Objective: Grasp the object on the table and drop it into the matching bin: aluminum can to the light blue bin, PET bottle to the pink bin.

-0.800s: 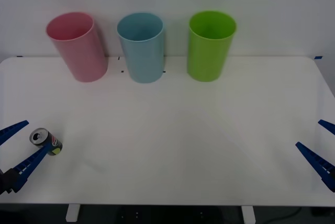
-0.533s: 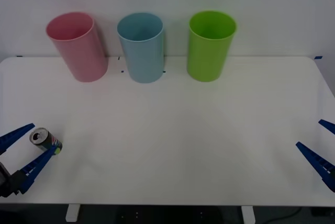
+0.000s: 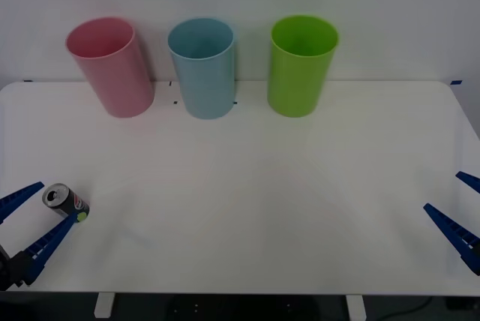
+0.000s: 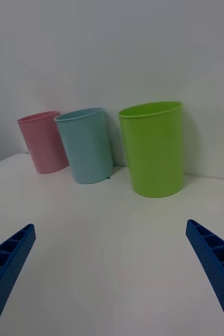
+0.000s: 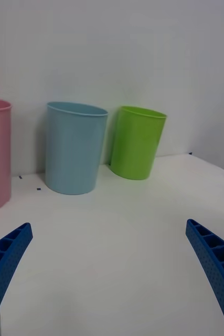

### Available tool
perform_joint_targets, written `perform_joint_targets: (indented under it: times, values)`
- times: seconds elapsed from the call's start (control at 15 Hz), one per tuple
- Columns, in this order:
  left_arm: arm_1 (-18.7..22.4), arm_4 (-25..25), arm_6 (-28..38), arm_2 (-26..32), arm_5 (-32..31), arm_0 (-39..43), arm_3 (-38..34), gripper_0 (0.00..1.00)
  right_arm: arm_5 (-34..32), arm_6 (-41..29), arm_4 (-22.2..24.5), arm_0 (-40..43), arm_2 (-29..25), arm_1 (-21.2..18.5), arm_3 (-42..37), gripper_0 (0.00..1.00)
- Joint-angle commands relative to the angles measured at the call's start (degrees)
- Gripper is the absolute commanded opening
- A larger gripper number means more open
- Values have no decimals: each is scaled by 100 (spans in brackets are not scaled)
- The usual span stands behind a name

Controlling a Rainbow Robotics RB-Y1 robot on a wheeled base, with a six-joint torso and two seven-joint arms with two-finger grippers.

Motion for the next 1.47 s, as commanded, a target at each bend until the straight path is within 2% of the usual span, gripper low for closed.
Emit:
perform_joint_targets:
  times: [0.07, 0.53, 1.0, 1.47]
  values:
    - [-8, 57, -268, 142, 1, 226, -23, 100, 0, -1, 0, 0, 0, 0, 0, 100]
    - [-8, -66, -567, 450, 318, 842, -23, 100, 0, -1, 0, 0, 0, 0, 0, 100]
    - [-61, -93, -602, 160, 1539, 1193, -14, 100, 0, -1, 0, 0, 0, 0, 0, 100]
    - [-122, -189, -602, -77, 2295, 1097, -14, 100, 0, -1, 0, 0, 0, 0, 0, 100]
